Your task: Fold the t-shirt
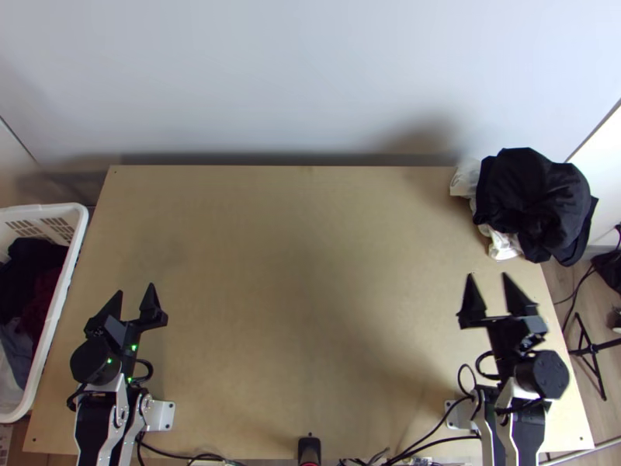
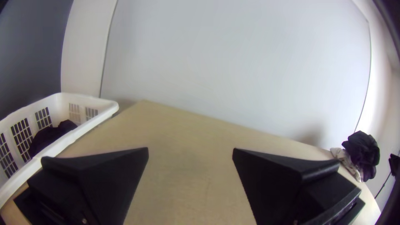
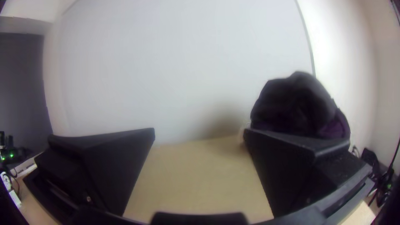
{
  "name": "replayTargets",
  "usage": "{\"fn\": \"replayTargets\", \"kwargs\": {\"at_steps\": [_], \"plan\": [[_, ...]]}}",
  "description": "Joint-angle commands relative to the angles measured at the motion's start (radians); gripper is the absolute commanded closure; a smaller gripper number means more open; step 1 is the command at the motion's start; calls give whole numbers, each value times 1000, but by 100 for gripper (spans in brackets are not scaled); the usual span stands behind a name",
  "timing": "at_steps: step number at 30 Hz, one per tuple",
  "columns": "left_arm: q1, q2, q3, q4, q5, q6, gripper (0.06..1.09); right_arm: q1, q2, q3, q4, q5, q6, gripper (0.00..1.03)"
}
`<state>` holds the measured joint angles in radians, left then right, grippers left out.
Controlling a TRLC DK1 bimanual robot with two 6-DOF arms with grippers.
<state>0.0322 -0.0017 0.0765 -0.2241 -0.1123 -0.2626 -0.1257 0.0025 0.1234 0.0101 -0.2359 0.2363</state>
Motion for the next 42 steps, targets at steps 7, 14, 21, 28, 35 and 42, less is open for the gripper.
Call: {"fn": "replayTargets", "kwargs": {"at_steps": [7, 14, 21, 28, 35, 42], "plan": [[0, 0, 0, 0, 0, 0, 10, 268, -6, -30, -206, 72, 41, 4], [0, 0, 0, 0, 0, 0, 10, 258, -6, -30, -208, 73, 41, 4], [0, 0, 0, 0, 0, 0, 10, 258, -6, -30, -208, 73, 41, 4], [0, 0, 0, 0, 0, 0, 10, 258, -6, -30, -208, 73, 41, 4], [0, 0, 0, 0, 0, 0, 10, 258, -6, -30, -208, 73, 41, 4], [0, 0, 0, 0, 0, 0, 10, 258, -6, -30, -208, 73, 41, 4]]}}
